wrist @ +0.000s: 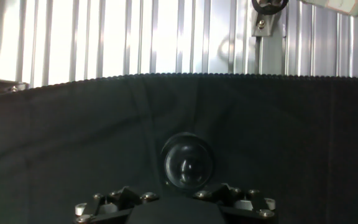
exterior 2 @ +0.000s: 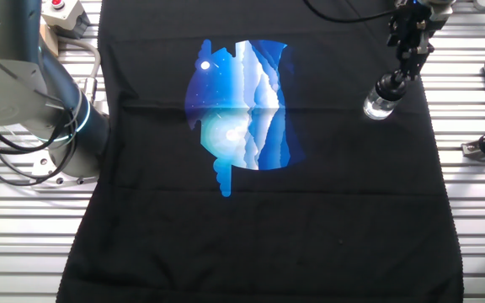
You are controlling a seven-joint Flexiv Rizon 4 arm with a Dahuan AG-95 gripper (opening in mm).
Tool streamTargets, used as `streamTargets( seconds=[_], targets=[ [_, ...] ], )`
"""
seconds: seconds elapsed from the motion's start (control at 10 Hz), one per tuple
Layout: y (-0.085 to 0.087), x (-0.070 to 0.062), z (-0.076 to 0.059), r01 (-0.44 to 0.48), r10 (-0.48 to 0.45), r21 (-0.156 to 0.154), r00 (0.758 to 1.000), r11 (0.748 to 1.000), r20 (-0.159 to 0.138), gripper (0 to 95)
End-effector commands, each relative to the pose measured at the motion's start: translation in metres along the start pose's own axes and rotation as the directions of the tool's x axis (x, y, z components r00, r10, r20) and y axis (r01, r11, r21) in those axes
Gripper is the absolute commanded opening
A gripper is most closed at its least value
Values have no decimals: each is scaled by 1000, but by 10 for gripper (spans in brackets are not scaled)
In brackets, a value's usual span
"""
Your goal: Screw the lid onto the jar
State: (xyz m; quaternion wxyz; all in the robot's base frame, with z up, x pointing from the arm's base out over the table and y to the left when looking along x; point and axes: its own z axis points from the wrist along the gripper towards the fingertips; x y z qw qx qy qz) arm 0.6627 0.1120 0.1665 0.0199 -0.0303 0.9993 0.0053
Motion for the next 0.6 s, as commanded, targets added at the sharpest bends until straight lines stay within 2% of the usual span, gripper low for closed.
streamTargets(
  seconds=[0.1, 0.6],
  targets=[
    [0, -1, 1, -1, 1, 0, 1000, 1000, -4, 760],
    [1, -1, 0, 0, 0, -5, 1000, 1000, 1, 760]
  ],
)
